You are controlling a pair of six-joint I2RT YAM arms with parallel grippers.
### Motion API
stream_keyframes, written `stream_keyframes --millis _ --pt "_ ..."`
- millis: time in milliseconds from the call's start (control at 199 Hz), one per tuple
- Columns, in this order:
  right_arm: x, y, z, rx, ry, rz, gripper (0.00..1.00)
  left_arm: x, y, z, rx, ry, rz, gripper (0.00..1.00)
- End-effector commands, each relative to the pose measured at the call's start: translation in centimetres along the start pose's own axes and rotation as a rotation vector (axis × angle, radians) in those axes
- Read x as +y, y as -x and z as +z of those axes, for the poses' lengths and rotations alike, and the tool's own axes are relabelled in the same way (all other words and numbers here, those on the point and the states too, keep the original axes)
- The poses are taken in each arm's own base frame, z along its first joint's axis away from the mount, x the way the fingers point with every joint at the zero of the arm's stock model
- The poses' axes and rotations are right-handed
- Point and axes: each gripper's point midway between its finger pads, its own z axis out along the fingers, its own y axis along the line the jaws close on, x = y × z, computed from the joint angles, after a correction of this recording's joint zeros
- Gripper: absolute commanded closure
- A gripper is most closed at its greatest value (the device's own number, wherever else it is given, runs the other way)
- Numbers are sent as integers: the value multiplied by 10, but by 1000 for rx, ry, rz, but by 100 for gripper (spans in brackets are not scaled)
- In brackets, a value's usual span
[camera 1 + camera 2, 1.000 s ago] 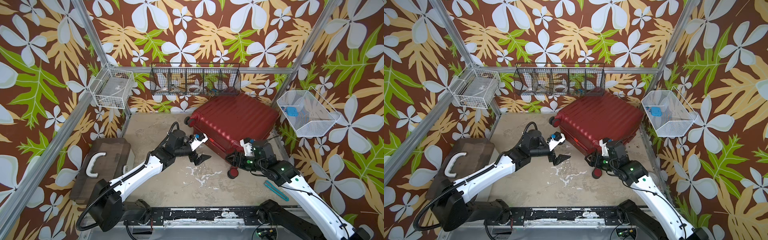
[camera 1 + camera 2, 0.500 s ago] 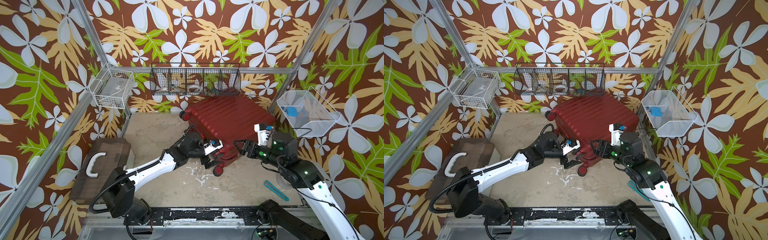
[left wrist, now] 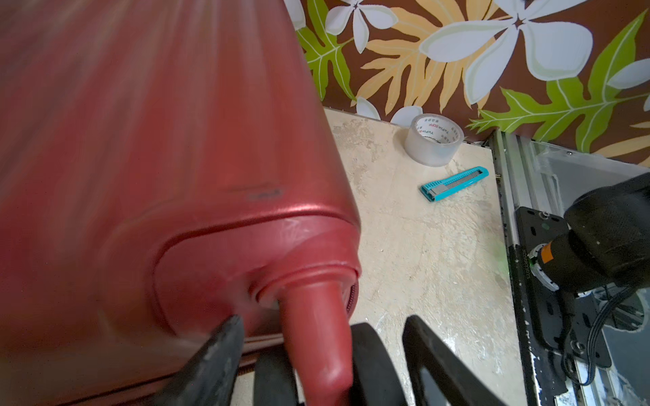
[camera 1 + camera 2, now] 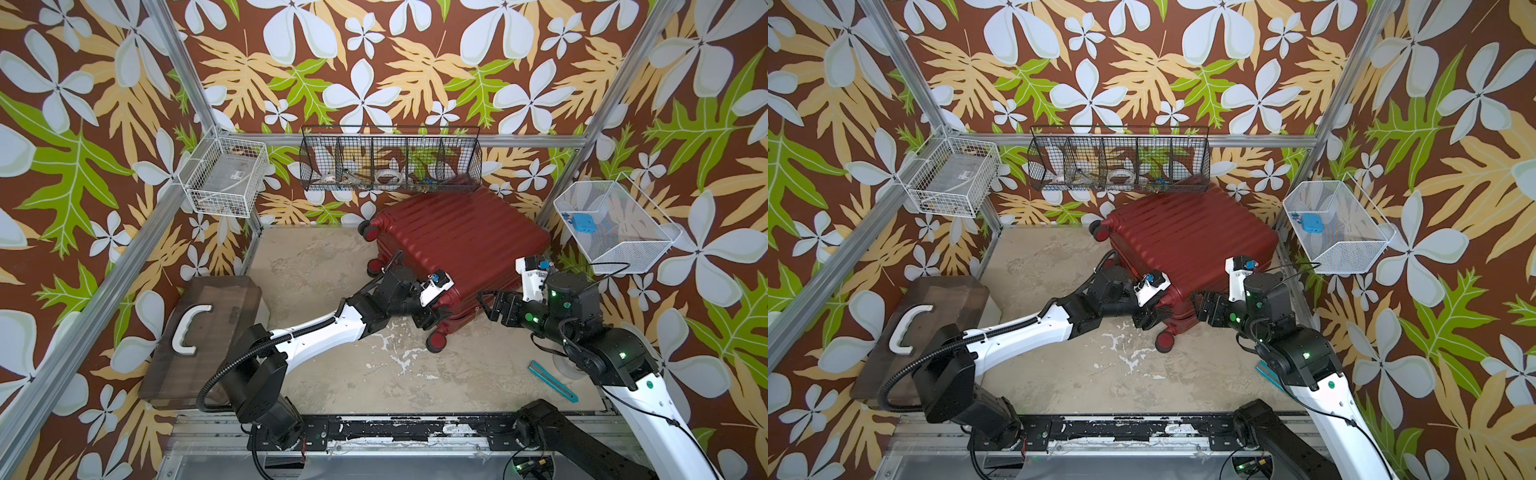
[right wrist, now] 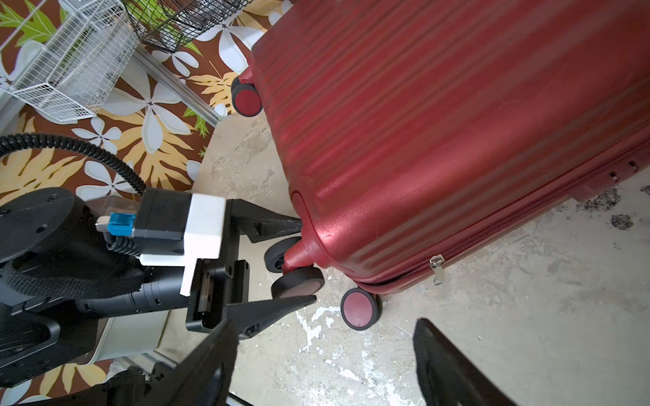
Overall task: Open the suitcase zippers
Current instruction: Adjust the suitcase at the center of the board.
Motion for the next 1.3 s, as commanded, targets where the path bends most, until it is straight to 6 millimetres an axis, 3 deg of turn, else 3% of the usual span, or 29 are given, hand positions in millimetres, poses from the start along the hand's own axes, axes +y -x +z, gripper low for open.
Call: stream_keyframes --millis 0,75,141,231,432,532,688,844,975,1120,1296 --pt "-4 1 -2 -6 -28 -22 20 16 5 3 -25 79 -75 27" --pt "-5 0 -3 -6 -32 -25 20 15 0 5 -17 74 -100 27" --pt "-6 0 -3 -6 -36 -27 20 16 2 4 -22 76 -107 34" --pt "-9 -1 -3 -4 -45 -30 20 16 6 3 -36 82 -115 50" --pt "-26 -9 2 10 -123 -52 20 15 4 -6 -22 95 -113 100" --pt "-35 -20 9 19 -142 -85 21 12 -2 -23 -11 110 -71 100" --pt "-47 -60 40 78 -90 -107 24 13 -11 -58 -25 115 -18 100" --pt "-30 -105 79 142 79 -91 26 28 -29 -76 -30 132 -47 100" --pt "-5 -116 95 69 236 -159 26 39 -22 -94 -66 148 -66 100" --pt "-7 -126 106 -43 318 -196 27 42 -16 -101 -77 145 -42 100" --pt "-8 -128 103 -179 387 -229 30 40 -8 -103 -94 118 -55 100"
